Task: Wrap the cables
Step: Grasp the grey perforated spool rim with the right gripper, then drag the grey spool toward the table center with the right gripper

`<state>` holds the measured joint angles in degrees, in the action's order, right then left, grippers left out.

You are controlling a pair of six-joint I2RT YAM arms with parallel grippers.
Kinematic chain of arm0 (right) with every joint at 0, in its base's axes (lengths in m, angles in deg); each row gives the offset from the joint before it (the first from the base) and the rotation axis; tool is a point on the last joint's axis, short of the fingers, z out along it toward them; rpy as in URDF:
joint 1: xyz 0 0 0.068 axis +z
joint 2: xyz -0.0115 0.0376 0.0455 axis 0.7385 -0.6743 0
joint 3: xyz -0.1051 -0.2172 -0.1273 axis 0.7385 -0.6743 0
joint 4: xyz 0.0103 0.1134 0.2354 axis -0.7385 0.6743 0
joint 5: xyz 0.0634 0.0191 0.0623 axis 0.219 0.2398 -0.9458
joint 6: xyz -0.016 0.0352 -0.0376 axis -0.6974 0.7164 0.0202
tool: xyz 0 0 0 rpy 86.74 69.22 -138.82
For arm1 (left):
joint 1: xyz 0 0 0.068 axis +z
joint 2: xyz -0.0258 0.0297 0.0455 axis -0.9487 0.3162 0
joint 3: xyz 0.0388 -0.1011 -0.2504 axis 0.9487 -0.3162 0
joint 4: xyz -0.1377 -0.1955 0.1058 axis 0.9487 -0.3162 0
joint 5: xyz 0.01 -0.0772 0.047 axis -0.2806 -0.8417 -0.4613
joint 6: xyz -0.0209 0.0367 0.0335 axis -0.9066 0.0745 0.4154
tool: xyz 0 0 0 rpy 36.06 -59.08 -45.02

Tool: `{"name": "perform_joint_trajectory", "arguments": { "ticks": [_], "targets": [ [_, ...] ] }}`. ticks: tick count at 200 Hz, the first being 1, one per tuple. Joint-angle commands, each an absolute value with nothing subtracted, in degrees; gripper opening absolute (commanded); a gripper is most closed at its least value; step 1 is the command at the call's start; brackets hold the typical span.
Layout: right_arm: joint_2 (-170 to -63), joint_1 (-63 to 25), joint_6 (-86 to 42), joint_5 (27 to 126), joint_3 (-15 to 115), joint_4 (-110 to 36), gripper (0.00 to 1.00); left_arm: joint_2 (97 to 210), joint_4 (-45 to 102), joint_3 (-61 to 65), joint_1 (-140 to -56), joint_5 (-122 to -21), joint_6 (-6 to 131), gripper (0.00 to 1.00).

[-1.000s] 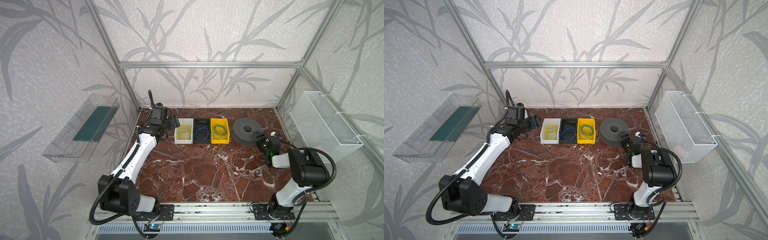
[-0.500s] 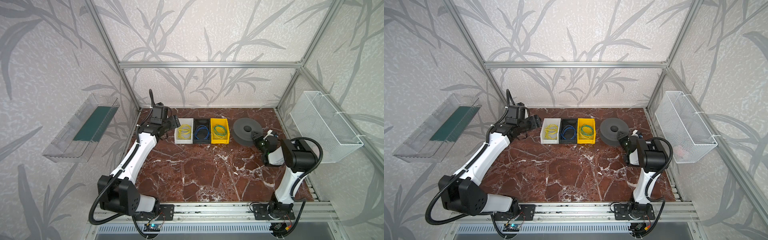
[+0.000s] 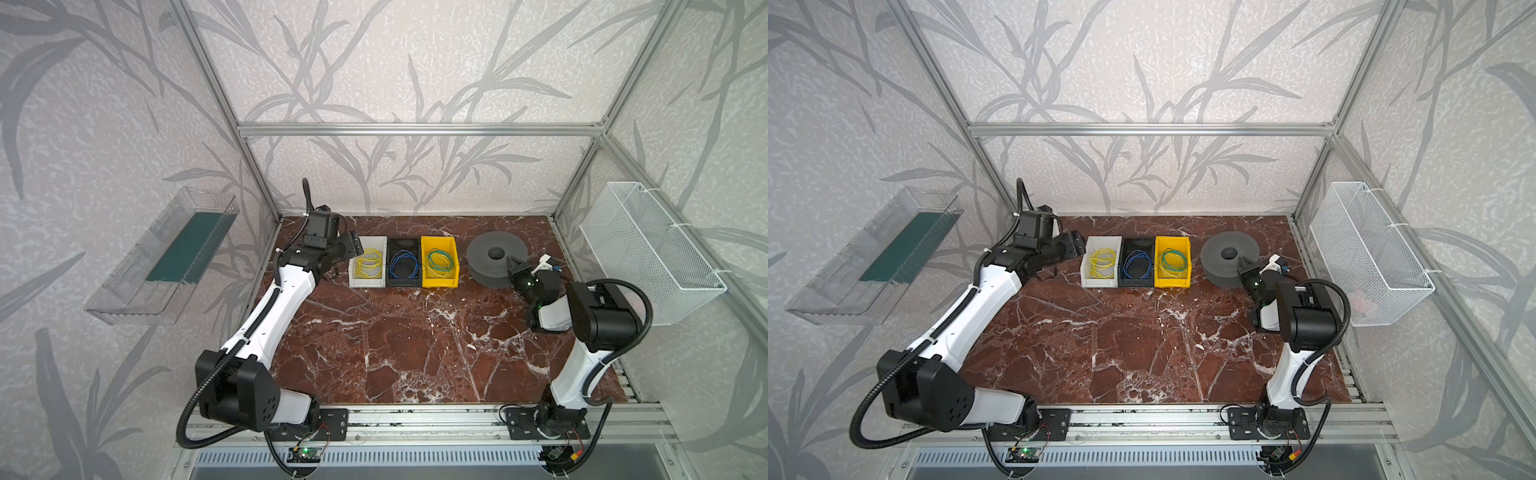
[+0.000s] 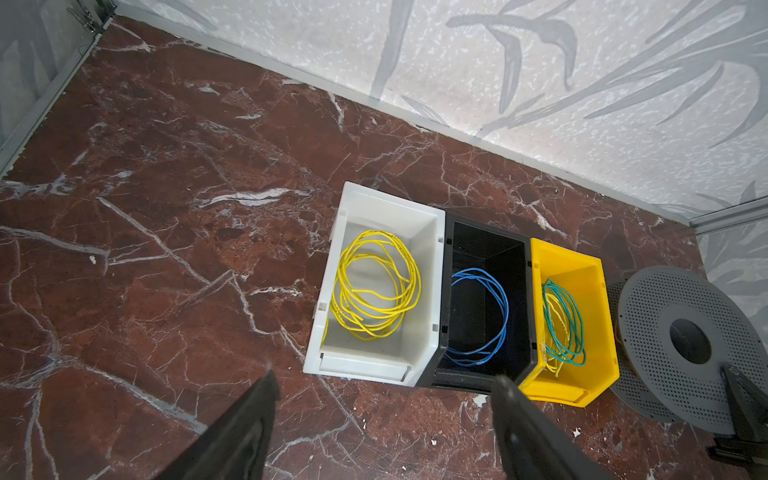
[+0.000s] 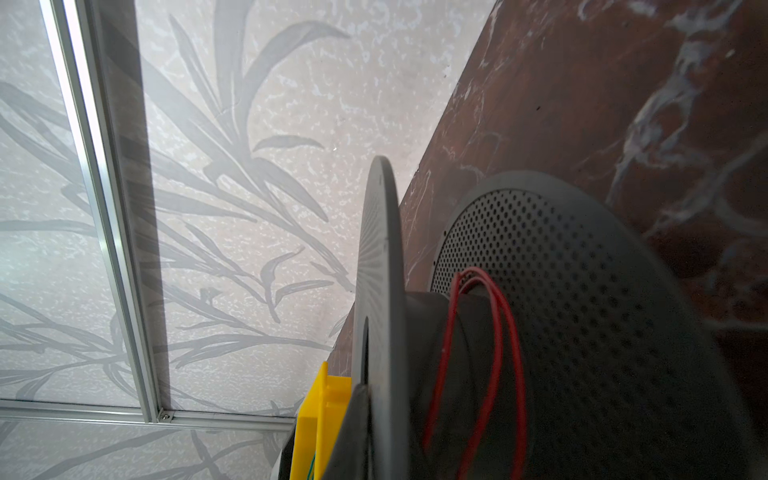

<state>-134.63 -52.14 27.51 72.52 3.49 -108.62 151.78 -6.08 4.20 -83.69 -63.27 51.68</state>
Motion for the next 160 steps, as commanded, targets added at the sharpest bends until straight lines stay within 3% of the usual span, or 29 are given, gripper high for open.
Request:
{"name": "perform_joint_trajectory", "arguments": {
  "ticks": [1,44,101,136,160],
  "targets": [
    [-129.09,-52.61,23.61,74.65,0.79,-101.97,0.00,150.65,-7.48,5.00,-84.21,-63.61,50.87,0.82],
    [-108.73,-52.70,22.01,73.18,-2.16,-86.17,0.00,150.31,-7.66,5.06,-84.31,-65.93,53.95,0.81],
    [-71.04,-52.71,16.72,72.80,3.42,-42.12,0.00,146.60,0.51,-0.12,-84.49,-71.69,47.60,0.80],
    [-67.52,-51.38,22.55,56.10,9.30,-33.58,0.00,144.78,-0.61,-1.46,-84.57,-72.75,48.79,0.80],
    [-69.59,-40.50,22.08,55.37,13.25,-31.09,0.00,142.59,-0.81,-3.64,-84.52,-72.80,49.55,0.80]
  ]
}}
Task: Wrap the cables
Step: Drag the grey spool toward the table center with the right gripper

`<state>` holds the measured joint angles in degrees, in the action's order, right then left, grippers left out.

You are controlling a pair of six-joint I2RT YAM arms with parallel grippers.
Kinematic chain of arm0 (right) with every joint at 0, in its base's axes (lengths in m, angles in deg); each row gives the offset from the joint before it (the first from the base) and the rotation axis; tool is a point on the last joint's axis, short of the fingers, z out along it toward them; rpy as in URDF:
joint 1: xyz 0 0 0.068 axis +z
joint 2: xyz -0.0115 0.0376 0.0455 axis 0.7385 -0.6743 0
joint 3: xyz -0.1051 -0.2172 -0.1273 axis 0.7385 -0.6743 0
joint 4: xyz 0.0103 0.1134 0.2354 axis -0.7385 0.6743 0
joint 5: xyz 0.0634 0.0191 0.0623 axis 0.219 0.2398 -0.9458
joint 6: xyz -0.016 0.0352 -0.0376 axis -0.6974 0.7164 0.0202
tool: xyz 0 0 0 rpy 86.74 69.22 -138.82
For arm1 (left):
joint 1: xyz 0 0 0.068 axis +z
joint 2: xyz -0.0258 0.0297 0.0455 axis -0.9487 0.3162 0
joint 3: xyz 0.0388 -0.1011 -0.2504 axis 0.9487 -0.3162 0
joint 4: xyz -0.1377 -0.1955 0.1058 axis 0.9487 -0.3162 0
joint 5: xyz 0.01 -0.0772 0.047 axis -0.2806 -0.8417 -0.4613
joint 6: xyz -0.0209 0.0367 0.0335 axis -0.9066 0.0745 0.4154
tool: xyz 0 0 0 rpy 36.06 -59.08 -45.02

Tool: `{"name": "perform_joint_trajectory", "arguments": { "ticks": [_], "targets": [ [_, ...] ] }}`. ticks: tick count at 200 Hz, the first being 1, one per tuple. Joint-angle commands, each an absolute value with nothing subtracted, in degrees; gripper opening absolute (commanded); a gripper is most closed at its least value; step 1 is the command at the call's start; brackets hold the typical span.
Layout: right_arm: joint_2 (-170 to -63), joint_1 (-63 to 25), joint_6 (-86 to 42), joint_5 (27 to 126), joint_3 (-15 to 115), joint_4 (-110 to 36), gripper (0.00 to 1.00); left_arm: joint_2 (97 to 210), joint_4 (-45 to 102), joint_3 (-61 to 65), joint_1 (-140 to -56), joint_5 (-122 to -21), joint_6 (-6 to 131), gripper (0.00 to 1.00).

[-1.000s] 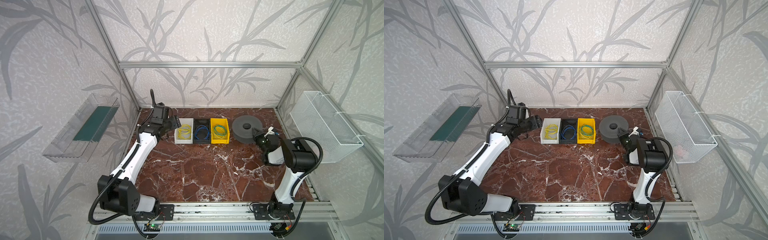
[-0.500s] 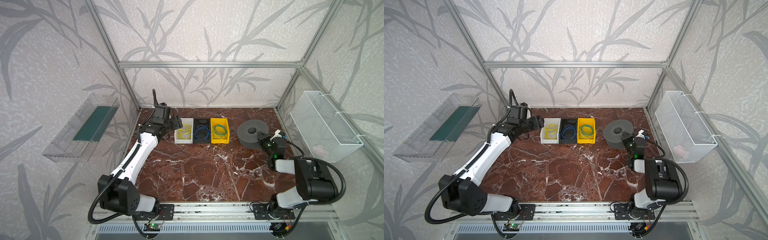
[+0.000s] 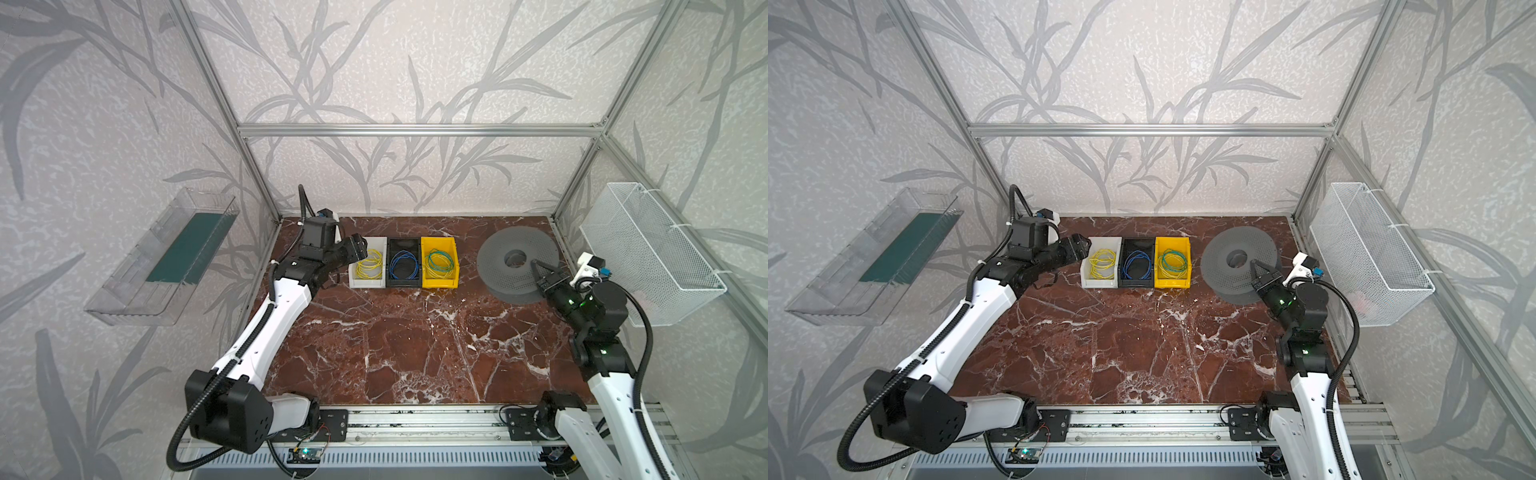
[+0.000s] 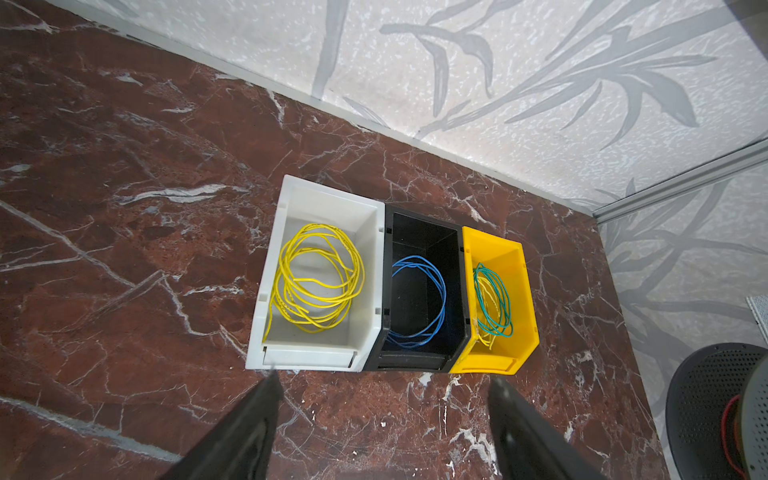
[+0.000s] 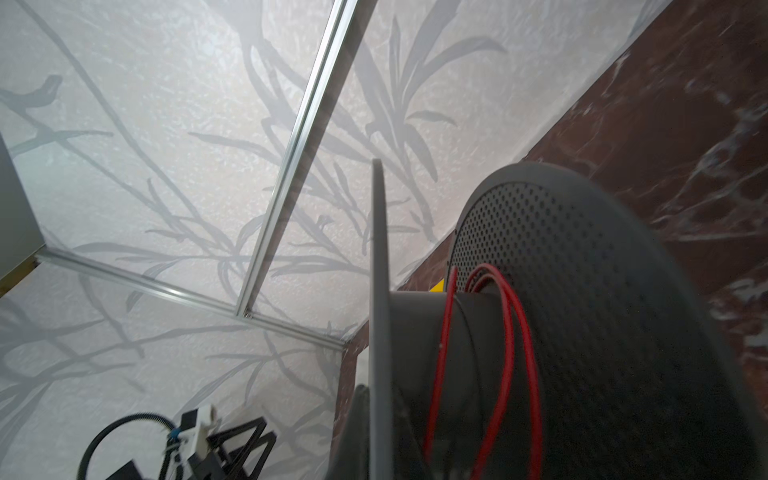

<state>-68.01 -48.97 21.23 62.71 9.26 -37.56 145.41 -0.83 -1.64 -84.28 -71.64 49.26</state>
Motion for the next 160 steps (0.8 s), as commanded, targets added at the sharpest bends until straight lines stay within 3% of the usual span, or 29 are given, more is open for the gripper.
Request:
{"name": "perform_joint_trajectory", "arguments": {
  "ticks": [1,27,68,122,160],
  "targets": [
    [-69.64,-39.70,21.84,55.61,13.45,-30.84,0.00,142.52,-0.86,-3.73,-84.55,-72.84,49.57,0.80],
    [-74.60,-24.53,18.73,61.46,18.70,-29.45,0.00,139.93,-2.33,-5.71,-84.49,-73.46,49.01,0.80],
    [-90.75,-9.22,19.55,60.06,21.29,-40.87,0.00,132.24,-4.31,-11.39,-84.49,-71.87,48.89,0.80],
    [-108.67,-3.13,25.11,57.62,19.55,-61.77,0.00,124.74,-7.20,-15.74,-84.40,-68.08,49.25,0.80],
    [-115.84,-3.37,26.14,59.45,17.50,-69.30,0.00,124.32,-4.90,-18.87,-84.38,-73.02,47.23,0.80]
  ]
}}
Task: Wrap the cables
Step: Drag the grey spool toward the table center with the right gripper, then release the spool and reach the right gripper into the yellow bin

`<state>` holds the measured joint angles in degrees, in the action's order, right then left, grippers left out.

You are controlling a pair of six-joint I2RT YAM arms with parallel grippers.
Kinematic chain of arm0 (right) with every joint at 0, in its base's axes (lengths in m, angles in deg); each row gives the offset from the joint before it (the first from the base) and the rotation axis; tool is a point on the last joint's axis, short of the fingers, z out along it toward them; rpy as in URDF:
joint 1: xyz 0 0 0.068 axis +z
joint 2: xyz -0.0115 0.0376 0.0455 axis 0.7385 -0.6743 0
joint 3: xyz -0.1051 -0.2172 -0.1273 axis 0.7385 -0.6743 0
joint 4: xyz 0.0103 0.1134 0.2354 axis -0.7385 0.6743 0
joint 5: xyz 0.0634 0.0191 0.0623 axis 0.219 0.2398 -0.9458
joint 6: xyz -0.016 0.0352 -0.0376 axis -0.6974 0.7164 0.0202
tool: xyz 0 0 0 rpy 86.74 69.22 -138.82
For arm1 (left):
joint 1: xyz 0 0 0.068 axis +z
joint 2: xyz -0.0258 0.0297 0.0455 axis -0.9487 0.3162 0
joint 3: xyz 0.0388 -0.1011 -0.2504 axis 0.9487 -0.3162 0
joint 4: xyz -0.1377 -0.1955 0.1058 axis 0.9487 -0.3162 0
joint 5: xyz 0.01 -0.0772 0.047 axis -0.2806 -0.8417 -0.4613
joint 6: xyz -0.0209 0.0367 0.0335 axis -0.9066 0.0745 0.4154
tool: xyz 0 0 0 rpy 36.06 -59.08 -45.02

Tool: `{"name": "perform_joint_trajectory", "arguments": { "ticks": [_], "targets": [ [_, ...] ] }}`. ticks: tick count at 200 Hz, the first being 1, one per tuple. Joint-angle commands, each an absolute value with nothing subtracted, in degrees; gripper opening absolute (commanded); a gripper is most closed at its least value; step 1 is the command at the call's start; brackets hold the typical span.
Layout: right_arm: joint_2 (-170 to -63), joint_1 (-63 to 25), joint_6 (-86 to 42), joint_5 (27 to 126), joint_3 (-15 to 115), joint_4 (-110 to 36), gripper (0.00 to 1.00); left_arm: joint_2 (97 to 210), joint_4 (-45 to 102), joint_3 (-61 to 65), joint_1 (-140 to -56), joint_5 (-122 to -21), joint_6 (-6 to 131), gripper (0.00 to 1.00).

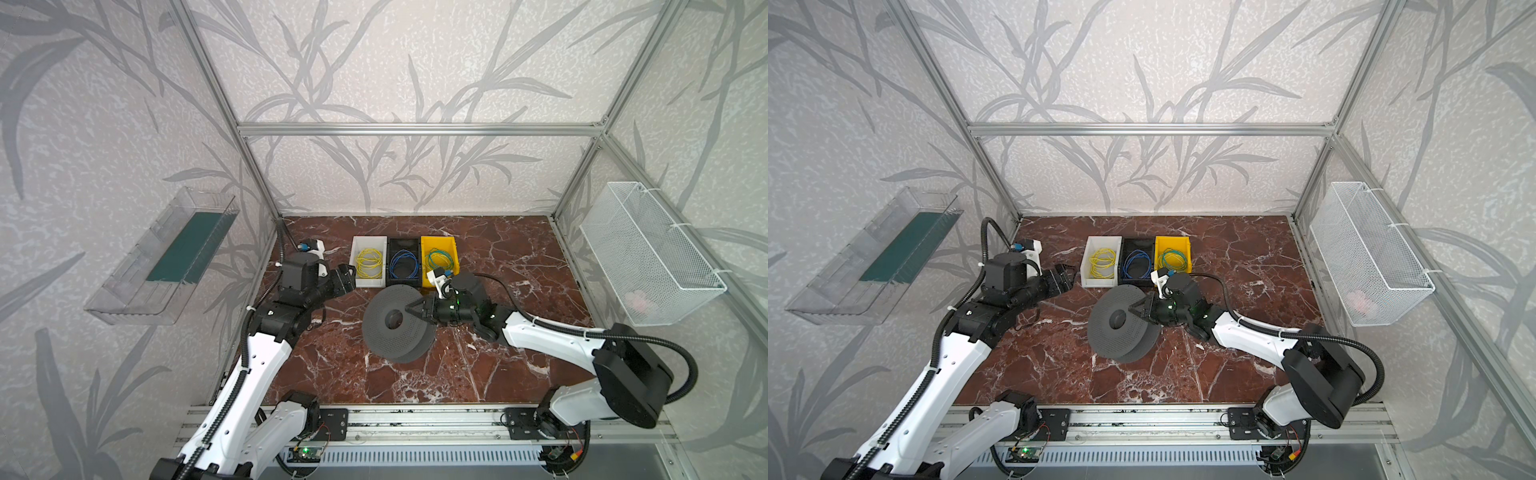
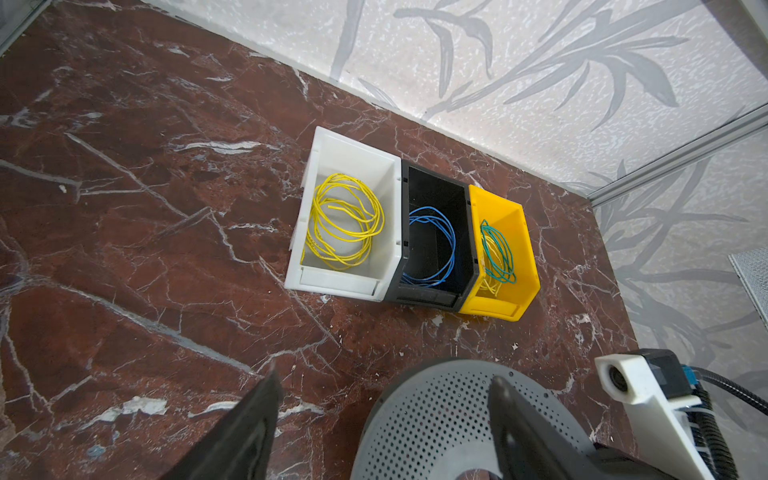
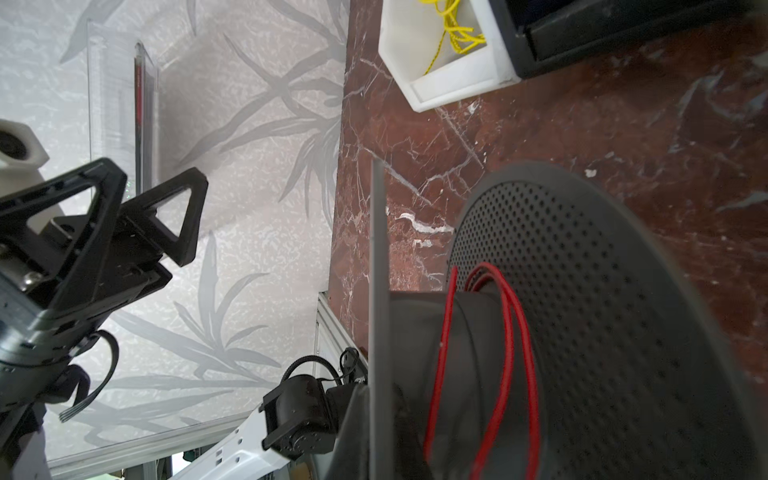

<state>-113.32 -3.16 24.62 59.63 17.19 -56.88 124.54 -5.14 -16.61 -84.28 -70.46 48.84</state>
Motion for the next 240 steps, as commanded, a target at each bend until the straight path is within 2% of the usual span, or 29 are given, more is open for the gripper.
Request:
{"name": "perform_joint_trajectory", "arguments": {
  "ticks": [1,42,63,99,137,180,201,240],
  "targets": [
    [-116.07,-3.38,26.15,59.41,17.51,-69.33,0.00,124.33,-4.89,-18.95,-84.39,-73.17,47.27,0.80],
    [-124.19,-5.27,29.47,57.20,15.81,-76.86,0.00,126.46,-6.55,-17.70,-84.40,-73.29,49.02,0.80],
    [-128.87,-5.50,32.27,56.17,13.14,-86.66,0.00,127.68,-7.11,-17.04,-84.39,-73.99,48.71,0.80],
    [-132.86,-7.08,31.60,53.83,10.22,-88.52,0.00,126.26,-7.67,-17.97,-84.49,-73.64,47.04,0.80],
    [-130.15,-10.40,25.94,51.03,8.38,-84.61,0.35,123.07,-7.48,-21.05,-84.62,-70.76,44.08,0.81],
    [-120.67,-10.72,10.08,52.96,12.04,-62.48,0.61,124.17,-8.93,-19.47,-84.75,-68.10,42.76,0.83],
    [-114.62,-11.15,1.54,55.91,14.34,-49.12,0.69,128.19,-10.98,-16.06,-84.75,-66.55,44.67,0.84],
    [-102.04,-14.53,-9.66,62.30,21.14,-26.72,0.72,138.69,-16.29,-7.25,-84.66,-65.02,47.85,0.83]
  ]
}}
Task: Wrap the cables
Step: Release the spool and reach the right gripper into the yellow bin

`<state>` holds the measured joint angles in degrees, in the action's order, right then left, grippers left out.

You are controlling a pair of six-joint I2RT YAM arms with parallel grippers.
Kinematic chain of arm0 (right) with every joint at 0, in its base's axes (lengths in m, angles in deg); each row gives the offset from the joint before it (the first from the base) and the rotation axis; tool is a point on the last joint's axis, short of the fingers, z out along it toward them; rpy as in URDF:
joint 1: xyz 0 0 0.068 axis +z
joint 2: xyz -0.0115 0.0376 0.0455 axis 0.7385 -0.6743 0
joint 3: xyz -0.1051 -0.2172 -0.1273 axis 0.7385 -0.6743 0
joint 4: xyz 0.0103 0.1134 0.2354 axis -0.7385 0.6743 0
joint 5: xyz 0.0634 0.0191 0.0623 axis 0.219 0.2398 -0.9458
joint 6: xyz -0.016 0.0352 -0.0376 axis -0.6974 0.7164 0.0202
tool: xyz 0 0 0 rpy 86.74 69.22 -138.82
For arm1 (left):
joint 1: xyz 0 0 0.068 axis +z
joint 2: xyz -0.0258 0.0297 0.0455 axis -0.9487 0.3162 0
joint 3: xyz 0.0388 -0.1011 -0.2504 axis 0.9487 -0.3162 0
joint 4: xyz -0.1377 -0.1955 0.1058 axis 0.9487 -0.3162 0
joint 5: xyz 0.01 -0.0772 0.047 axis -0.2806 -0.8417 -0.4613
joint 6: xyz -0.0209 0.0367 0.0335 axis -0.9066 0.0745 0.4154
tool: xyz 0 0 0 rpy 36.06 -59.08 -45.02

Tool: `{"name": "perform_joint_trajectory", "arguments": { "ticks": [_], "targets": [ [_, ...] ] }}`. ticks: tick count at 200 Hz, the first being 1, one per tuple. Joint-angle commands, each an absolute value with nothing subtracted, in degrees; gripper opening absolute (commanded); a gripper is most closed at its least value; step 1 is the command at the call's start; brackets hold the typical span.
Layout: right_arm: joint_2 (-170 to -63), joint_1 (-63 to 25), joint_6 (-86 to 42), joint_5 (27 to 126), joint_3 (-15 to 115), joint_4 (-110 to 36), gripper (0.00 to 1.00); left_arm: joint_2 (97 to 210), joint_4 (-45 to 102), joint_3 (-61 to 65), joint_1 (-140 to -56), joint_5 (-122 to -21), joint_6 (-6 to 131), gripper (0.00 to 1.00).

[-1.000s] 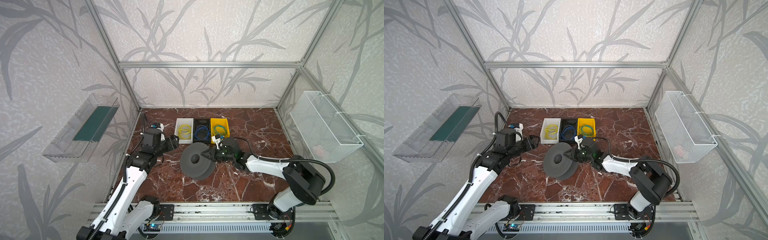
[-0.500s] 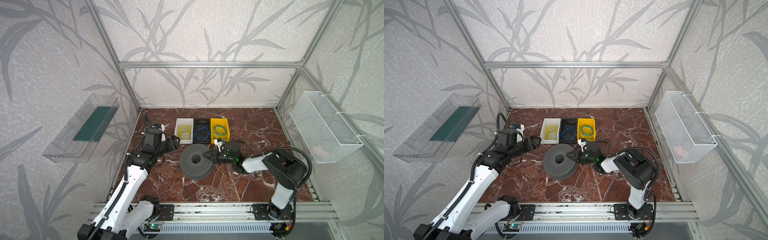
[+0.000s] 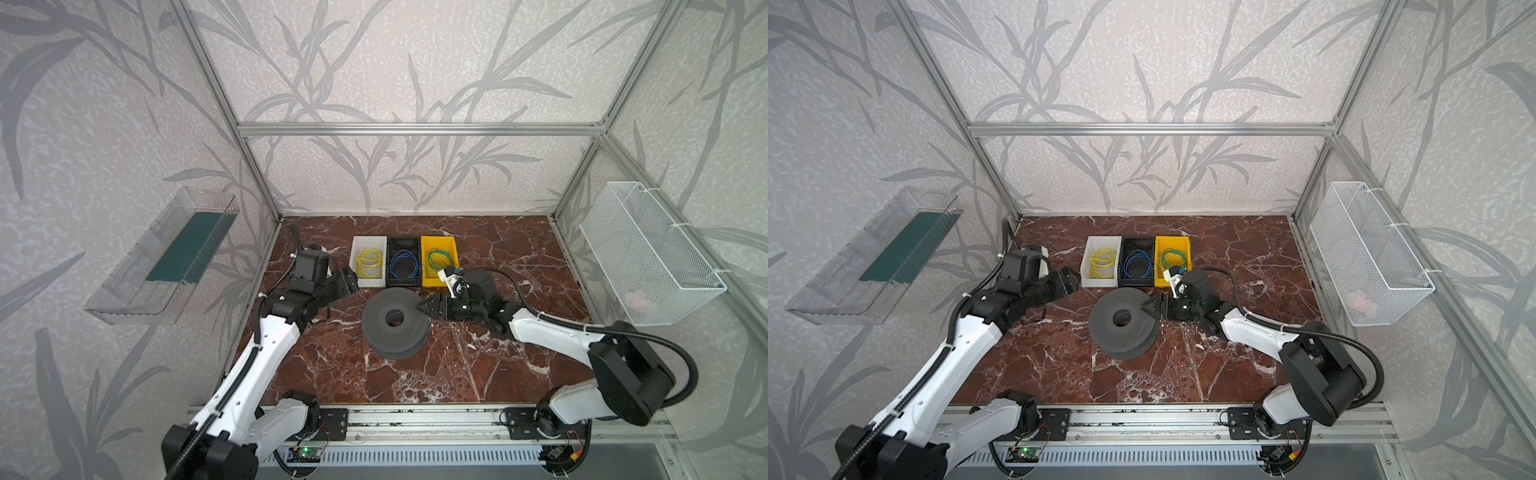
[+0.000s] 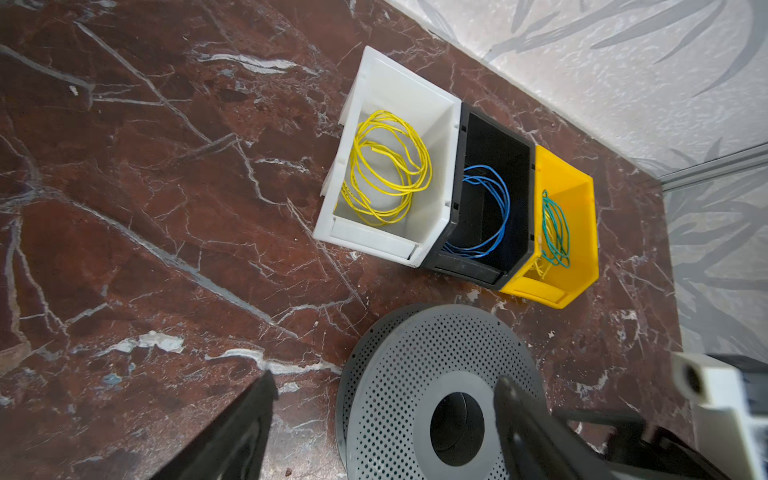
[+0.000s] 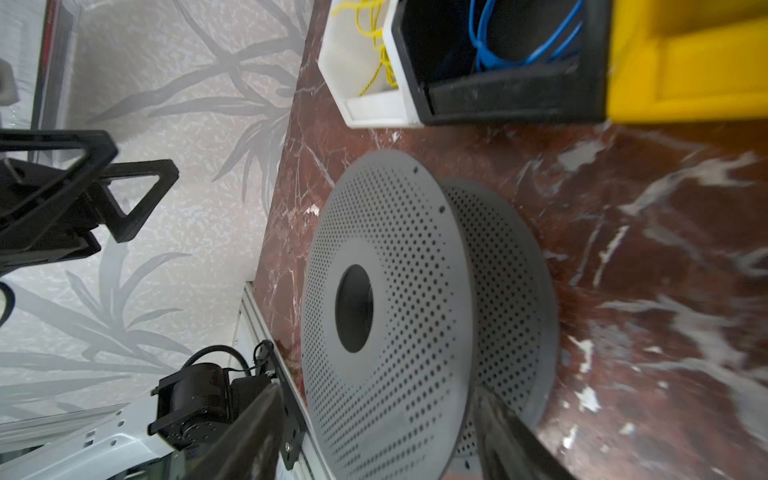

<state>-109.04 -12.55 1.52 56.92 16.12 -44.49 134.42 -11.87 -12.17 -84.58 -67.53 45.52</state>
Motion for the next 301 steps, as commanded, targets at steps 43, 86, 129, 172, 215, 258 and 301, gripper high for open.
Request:
{"name": "perform_joint_trajectory", "arguments": {
  "ticks": [43,86,129,172,215,258,301],
  "targets": [
    [-100.59,-16.88,-20.88,70.64,31.08,-17.02,0.70,138.73,-8.01,-11.99,-84.75,-69.91,45.47,0.81],
    [-112.91,-16.93,-27.44,75.08,42.49,-13.36,0.59,134.93,-4.22,-18.68,-84.71,-71.16,46.48,0.81],
    [-125.90,-16.94,-34.10,80.65,54.97,-6.14,0.50,132.38,-1.40,-21.16,-84.75,-71.58,46.74,0.82],
    [-136.43,-16.94,-41.92,86.17,63.23,0.10,0.44,134.45,-2.16,-20.35,-84.65,-73.59,48.17,0.82],
    [-143.05,-16.93,-43.79,86.44,67.31,-1.85,0.41,137.52,-2.25,-20.12,-84.31,-74.08,49.21,0.82],
    [-146.69,-16.97,-46.61,88.68,69.14,-3.80,0.37,137.97,-2.39,-19.82,-84.22,-73.54,49.28,0.82],
    [-149.30,-17.06,-47.87,92.55,71.02,-5.18,0.32,138.48,-3.02,-19.24,-84.22,-73.05,49.41,0.82]
  ]
}}
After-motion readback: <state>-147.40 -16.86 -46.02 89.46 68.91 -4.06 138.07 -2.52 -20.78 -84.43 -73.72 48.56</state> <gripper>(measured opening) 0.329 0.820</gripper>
